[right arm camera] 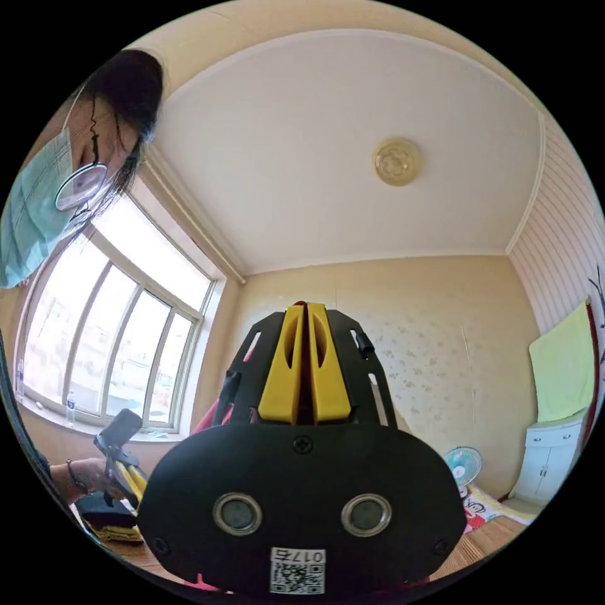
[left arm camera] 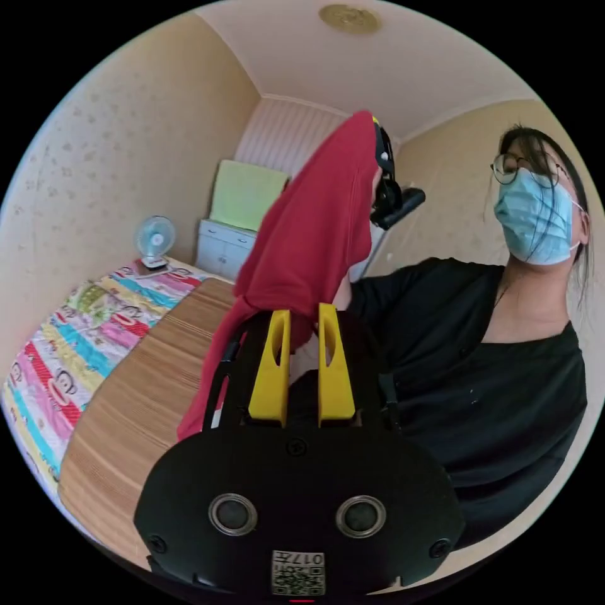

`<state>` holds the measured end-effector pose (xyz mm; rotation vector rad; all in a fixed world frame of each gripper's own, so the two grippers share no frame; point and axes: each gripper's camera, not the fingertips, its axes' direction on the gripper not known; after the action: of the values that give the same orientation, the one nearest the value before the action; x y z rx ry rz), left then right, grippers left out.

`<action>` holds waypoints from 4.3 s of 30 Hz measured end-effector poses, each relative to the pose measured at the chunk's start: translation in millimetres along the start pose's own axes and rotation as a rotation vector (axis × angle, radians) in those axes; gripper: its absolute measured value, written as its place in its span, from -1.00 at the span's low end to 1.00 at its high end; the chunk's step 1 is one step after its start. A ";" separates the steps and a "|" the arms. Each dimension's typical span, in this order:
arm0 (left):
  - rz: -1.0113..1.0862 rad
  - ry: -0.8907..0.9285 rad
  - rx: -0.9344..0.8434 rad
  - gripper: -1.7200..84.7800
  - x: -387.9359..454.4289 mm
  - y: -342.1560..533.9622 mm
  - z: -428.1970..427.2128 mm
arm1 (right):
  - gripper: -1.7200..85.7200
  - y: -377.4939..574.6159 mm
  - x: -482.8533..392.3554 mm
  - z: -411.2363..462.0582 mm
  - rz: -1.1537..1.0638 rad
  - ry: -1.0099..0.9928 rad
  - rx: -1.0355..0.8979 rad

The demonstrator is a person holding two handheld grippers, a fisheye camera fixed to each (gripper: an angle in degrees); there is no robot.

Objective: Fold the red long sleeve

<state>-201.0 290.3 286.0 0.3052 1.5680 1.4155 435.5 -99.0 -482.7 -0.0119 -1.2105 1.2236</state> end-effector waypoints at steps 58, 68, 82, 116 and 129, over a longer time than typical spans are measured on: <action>-0.896 -0.800 -0.113 -0.81 -317.5 -189.6 -268.0 | -0.92 341.4 434.0 555.3 0.480 -0.313 -1.803; -1.262 -0.694 -0.285 -0.73 -317.3 -34.6 -186.9 | -0.61 503.0 372.5 337.8 0.579 -0.308 -2.237; -1.258 -0.802 -0.204 -0.78 -264.9 -55.8 -192.0 | -0.87 326.9 486.7 446.0 0.632 -0.353 -1.837; -1.437 -0.540 -0.280 -0.86 -59.0 -70.3 -145.2 | -0.95 88.3 659.5 271.7 0.417 0.043 -2.480; -1.035 -1.365 -0.469 -0.59 -203.2 -155.5 -233.4 | -0.92 8.7 663.7 364.3 0.757 -0.107 -2.204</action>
<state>-215.7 -48.3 214.7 0.0717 0.1127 0.4145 74.6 167.9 127.1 -2.1219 -2.1199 -0.1694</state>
